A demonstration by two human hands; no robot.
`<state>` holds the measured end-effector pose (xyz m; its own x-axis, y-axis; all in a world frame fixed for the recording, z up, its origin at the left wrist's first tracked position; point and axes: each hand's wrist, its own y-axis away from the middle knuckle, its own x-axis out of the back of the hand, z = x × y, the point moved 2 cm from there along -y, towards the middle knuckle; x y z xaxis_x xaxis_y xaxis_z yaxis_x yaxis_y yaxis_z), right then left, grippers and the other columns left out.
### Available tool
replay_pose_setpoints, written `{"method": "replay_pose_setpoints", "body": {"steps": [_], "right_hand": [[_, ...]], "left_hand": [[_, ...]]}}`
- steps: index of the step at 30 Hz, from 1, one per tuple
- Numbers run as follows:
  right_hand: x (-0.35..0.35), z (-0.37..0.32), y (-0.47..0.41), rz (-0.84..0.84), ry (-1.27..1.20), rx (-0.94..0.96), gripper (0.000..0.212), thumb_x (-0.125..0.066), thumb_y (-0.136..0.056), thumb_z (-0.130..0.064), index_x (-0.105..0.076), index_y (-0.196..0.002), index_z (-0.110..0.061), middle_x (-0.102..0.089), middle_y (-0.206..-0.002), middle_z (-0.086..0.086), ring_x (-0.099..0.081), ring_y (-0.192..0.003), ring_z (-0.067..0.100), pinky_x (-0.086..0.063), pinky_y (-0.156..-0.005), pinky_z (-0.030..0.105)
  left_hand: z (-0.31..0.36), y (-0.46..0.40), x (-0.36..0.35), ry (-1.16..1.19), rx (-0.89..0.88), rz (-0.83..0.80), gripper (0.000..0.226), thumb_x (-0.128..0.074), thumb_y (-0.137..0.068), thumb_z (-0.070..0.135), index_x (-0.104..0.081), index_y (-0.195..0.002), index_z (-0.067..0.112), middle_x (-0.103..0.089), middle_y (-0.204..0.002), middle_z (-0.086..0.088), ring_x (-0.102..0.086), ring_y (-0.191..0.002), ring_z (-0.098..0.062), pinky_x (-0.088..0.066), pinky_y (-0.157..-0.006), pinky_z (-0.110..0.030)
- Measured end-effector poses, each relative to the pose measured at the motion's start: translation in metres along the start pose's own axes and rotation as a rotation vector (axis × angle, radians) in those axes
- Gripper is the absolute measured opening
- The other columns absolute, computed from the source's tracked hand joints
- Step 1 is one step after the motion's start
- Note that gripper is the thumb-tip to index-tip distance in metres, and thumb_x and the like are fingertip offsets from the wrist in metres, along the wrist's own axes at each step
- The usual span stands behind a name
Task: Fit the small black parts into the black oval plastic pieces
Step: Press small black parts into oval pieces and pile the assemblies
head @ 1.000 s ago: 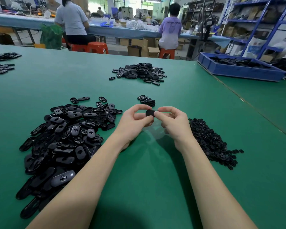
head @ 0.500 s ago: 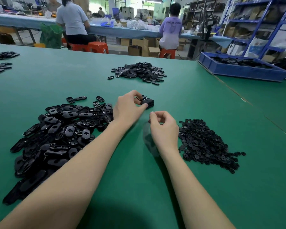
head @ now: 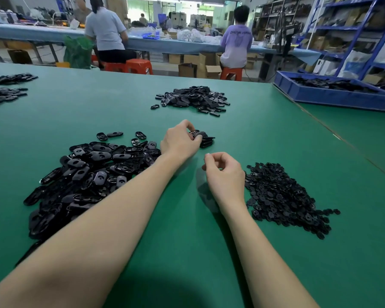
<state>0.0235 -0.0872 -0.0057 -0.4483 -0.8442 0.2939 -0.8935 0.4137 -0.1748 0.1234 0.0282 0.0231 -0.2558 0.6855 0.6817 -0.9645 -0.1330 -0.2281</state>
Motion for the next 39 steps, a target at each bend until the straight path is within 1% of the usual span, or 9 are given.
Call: {"method": "replay_pose_setpoints", "body": {"steps": [10, 14, 18, 20, 24, 28, 31, 36, 39], "right_hand": [[0.0, 0.0, 0.002, -0.021, 0.028, 0.016, 0.017, -0.063, -0.093, -0.035, -0.069, -0.083, -0.022, -0.075, -0.078, -0.008, -0.067, -0.08, 0.01, -0.05, -0.079, 0.031], [0.0, 0.001, 0.002, -0.023, 0.021, 0.02, 0.017, -0.063, -0.092, -0.034, -0.069, -0.08, -0.024, -0.074, -0.077, -0.009, -0.067, -0.077, 0.008, -0.05, -0.075, 0.03], [0.0, 0.001, 0.003, -0.036, 0.019, 0.028, 0.017, -0.063, -0.092, -0.034, -0.069, -0.08, -0.024, -0.074, -0.076, -0.009, -0.065, -0.074, 0.005, -0.048, -0.071, 0.027], [0.0, 0.001, 0.002, -0.04, 0.026, 0.028, 0.016, -0.063, -0.092, -0.035, -0.069, -0.081, -0.025, -0.074, -0.076, -0.01, -0.063, -0.072, 0.003, -0.046, -0.069, 0.027], [0.0, 0.002, 0.002, -0.052, 0.025, 0.024, 0.016, -0.063, -0.092, -0.036, -0.068, -0.081, -0.026, -0.073, -0.074, -0.013, -0.061, -0.066, 0.0, -0.045, -0.067, 0.027], [0.0, 0.002, 0.002, -0.062, 0.019, 0.029, 0.017, -0.062, -0.093, -0.035, -0.068, -0.08, -0.025, -0.073, -0.074, -0.015, -0.058, -0.062, -0.002, -0.045, -0.067, 0.027], [0.0, 0.002, 0.002, -0.065, 0.021, 0.026, 0.017, -0.063, -0.092, -0.035, -0.068, -0.081, -0.025, -0.073, -0.074, -0.014, -0.057, -0.061, -0.003, -0.045, -0.067, 0.027], [0.0, 0.003, 0.001, -0.067, 0.012, 0.02, 0.017, -0.063, -0.092, -0.035, -0.068, -0.08, -0.025, -0.073, -0.074, -0.014, -0.056, -0.059, -0.004, -0.043, -0.065, 0.026], [0.0, 0.003, 0.001, -0.077, 0.004, 0.018, 0.017, -0.062, -0.092, -0.034, -0.068, -0.08, -0.025, -0.073, -0.074, -0.015, -0.056, -0.058, -0.004, -0.045, -0.065, 0.027]], "left_hand": [[-0.018, 0.052, 0.035, -0.03, -0.152, 0.003, 0.012, -0.066, -0.088, 0.038, -0.064, -0.098, 0.031, -0.067, -0.093, 0.013, -0.063, -0.083, -0.015, -0.054, -0.083, -0.034], [-0.033, 0.034, 0.057, -0.217, -0.145, 0.047, 0.023, -0.061, -0.093, 0.04, -0.064, -0.11, 0.026, -0.067, -0.108, 0.001, -0.055, -0.111, -0.025, -0.048, -0.091, -0.036], [-0.049, 0.026, 0.059, -0.513, -0.053, -0.031, 0.058, -0.049, -0.091, 0.066, -0.054, -0.137, 0.031, -0.052, -0.141, -0.008, -0.031, -0.138, -0.028, -0.032, -0.107, -0.046], [-0.055, 0.027, 0.054, -0.58, -0.006, -0.12, 0.07, -0.041, -0.089, 0.074, -0.05, -0.143, 0.031, -0.046, -0.148, -0.01, -0.023, -0.144, -0.029, -0.026, -0.111, -0.051], [-0.059, 0.028, 0.05, -0.642, 0.0, -0.166, 0.075, -0.033, -0.087, 0.079, -0.056, -0.139, 0.029, -0.046, -0.149, -0.004, -0.027, -0.142, -0.027, -0.026, -0.111, -0.052], [-0.056, 0.029, 0.052, -0.586, -0.034, -0.143, 0.062, -0.04, -0.092, 0.068, -0.064, -0.13, 0.024, -0.047, -0.149, 0.001, -0.028, -0.144, -0.024, -0.023, -0.114, -0.054], [-0.053, 0.026, 0.055, -0.467, -0.056, -0.113, 0.05, -0.047, -0.096, 0.057, -0.072, -0.113, 0.018, -0.057, -0.138, 0.002, -0.04, -0.136, -0.023, -0.031, -0.114, -0.051], [-0.045, 0.025, 0.063, -0.071, 0.009, -0.097, 0.03, -0.057, -0.097, 0.039, -0.076, -0.109, 0.018, -0.07, -0.124, 0.0, -0.058, -0.119, -0.02, -0.042, -0.098, -0.026], [-0.037, 0.029, 0.071, 0.165, 0.052, -0.029, 0.025, -0.063, -0.092, 0.024, -0.075, -0.114, 0.023, -0.073, -0.111, 0.002, -0.062, -0.099, -0.012, -0.042, -0.088, -0.02]]}}
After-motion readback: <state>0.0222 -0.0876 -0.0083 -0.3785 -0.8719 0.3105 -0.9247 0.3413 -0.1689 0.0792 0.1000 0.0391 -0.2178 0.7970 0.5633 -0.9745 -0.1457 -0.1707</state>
